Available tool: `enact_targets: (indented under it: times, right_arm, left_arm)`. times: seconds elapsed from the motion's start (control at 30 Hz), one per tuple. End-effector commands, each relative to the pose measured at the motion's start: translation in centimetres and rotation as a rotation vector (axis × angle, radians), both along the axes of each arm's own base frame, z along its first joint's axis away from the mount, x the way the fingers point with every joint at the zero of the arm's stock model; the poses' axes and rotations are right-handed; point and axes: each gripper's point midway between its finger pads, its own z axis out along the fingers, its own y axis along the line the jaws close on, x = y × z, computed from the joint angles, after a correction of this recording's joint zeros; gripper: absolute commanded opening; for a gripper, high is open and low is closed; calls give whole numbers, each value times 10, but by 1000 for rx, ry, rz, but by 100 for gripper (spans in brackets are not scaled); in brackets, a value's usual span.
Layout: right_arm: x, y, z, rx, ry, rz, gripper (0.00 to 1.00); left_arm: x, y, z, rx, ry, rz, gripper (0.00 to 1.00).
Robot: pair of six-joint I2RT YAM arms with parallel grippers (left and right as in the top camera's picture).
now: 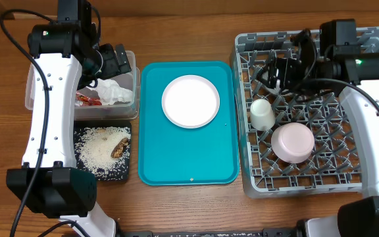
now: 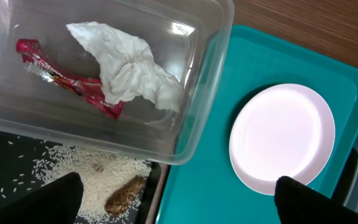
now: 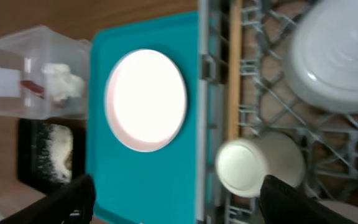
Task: Sort waste into correct bins and load items into the dishwasher
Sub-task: 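Move the right gripper back to the white plate on the teal tray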
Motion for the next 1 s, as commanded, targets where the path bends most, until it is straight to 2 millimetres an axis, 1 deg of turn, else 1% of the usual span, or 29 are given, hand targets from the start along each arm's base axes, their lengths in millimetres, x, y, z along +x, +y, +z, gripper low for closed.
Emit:
enact_targets:
  times: [0.0,0.13,0.17,0.2,0.23,0.27,0.33,0.43,0.47,0.5,0.53,0.57,0.6,0.63,0.67,0.8,0.97]
  right_arm:
    - [4,33,14,96,-23,33,86]
    - [16,55,2,10,-38,-51,86]
    - [17,63,-2,-25,-47,-63,88]
    - [19,71,-6,-59,-53,-76,95]
    - [19,78,-10,-93,-59,-98,100]
    - [19,86,-15,-134,-69,-118,100]
    - [19,107,-23,-187,-105,-95,100]
    - [20,148,-37,-207,-150,-16,100]
    - [20,159,-45,-221,-163,32,98]
    - [20,168,-53,-240,-172,63,85]
    - [22,172,-63,-270,-176,63,66]
    - [25,172,-71,-299,-175,46,46]
    - [29,167,-80,-333,-170,2,31]
    - [34,161,-87,-367,-164,-51,23]
    - [39,154,-96,-406,-161,-98,17]
    - [52,129,-119,-547,-172,-174,20]
    - [65,112,-142,-583,-144,-211,22]
  left_arm:
    - [-1,2,2,8,-4,14,100]
    - [-1,2,2,8,-4,14,100]
    - [-1,2,2,8,-4,14,100]
    - [-1,2,2,8,-4,14,100]
    - [-1,2,2,8,-4,14,100]
    - [-1,2,2,8,-4,14,100]
    - [-1,2,2,8,-4,14,100]
    - [-1,2,2,8,-4,14,100]
    - [-1,2,2,8,-4,14,100]
    - [-1,2,2,8,-4,14,100]
    - [-1,2,2,8,-4,14,100]
    - [-1,2,2,8,-4,14,100]
    - [-1,2,2,8,-4,14,100]
    - [-1,2,2,8,-4,14,100]
    - [-1,2,2,8,-4,14,100]
    - [-1,2,2,8,-4,14,100]
    - [-1,2,2,8,-4,14,100]
